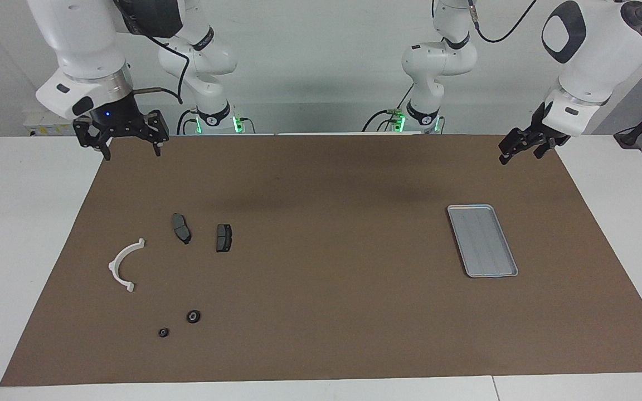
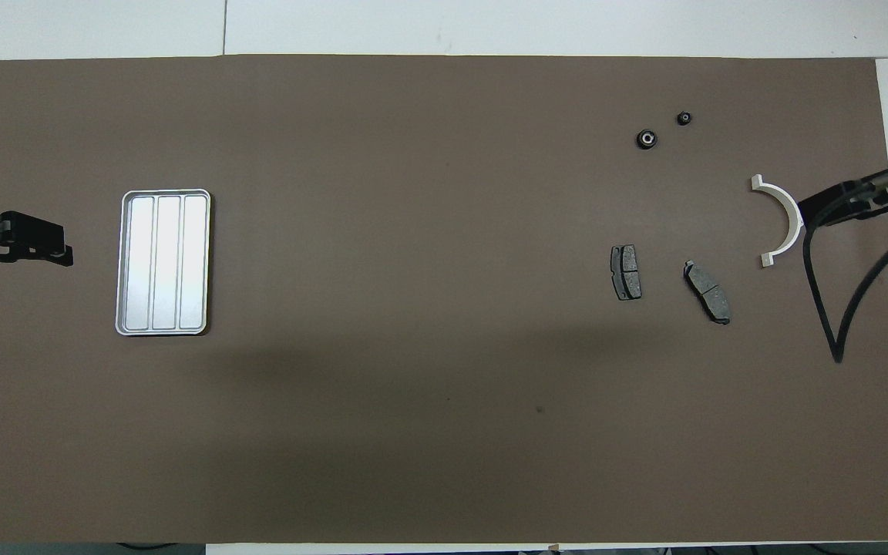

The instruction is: Pick bearing gear from pile to tray

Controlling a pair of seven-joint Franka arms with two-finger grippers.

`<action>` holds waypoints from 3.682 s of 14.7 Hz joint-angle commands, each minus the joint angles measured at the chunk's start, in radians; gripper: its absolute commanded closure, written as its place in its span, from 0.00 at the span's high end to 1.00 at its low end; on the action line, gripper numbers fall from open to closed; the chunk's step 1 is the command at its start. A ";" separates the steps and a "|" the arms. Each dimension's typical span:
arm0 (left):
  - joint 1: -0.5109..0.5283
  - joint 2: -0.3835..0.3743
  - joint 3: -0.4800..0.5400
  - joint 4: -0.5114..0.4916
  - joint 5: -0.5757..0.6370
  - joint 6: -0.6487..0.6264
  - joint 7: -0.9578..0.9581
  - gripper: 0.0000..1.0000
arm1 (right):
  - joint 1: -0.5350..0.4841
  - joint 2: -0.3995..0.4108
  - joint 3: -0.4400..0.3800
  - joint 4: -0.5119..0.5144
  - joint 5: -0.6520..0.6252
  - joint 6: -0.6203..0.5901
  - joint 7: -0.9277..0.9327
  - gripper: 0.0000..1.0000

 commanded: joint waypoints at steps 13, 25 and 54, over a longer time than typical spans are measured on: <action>0.001 -0.021 0.000 -0.011 -0.006 -0.011 0.005 1.00 | 0.004 0.471 0.009 0.227 0.050 0.278 0.093 1.00; 0.001 -0.021 0.000 -0.011 -0.006 -0.011 0.005 1.00 | 0.022 0.670 0.011 0.229 0.047 0.500 0.165 1.00; 0.001 -0.021 0.000 -0.011 -0.006 -0.011 0.005 1.00 | 0.021 0.756 0.003 0.229 0.042 0.649 0.172 0.35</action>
